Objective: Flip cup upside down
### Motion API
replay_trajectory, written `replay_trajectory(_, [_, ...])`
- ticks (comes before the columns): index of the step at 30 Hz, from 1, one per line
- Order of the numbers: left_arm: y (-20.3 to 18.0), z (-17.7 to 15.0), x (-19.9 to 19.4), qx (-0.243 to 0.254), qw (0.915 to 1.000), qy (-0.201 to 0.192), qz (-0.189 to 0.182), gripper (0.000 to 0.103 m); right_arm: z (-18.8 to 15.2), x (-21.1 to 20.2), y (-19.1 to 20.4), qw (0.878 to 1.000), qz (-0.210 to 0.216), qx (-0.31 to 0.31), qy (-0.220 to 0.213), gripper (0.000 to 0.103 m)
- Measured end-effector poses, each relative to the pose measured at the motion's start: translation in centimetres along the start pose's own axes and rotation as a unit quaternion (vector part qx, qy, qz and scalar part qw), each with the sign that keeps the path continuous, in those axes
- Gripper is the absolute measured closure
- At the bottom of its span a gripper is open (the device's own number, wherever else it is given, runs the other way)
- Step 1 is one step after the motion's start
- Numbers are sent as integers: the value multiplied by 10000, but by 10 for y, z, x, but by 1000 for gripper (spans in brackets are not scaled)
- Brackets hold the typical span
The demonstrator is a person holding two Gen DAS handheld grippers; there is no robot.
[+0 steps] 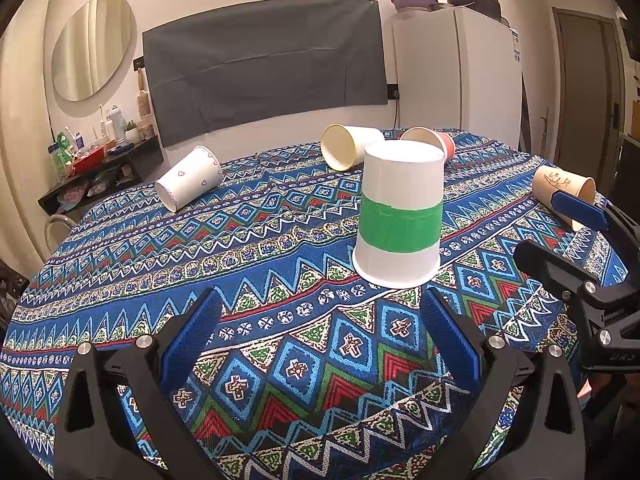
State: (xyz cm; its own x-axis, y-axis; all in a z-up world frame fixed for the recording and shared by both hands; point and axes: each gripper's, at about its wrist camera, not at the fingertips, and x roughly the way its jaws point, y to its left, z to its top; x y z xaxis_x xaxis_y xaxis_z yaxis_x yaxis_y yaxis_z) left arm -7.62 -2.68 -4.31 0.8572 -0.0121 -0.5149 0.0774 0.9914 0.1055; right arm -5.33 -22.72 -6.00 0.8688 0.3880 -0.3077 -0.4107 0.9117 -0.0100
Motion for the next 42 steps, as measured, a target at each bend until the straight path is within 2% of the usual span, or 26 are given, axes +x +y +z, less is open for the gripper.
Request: replay_trajectory(42, [2, 0, 3, -106, 9999, 72, -102, 6, 0, 2, -8, 9997, 118, 221, 21, 10])
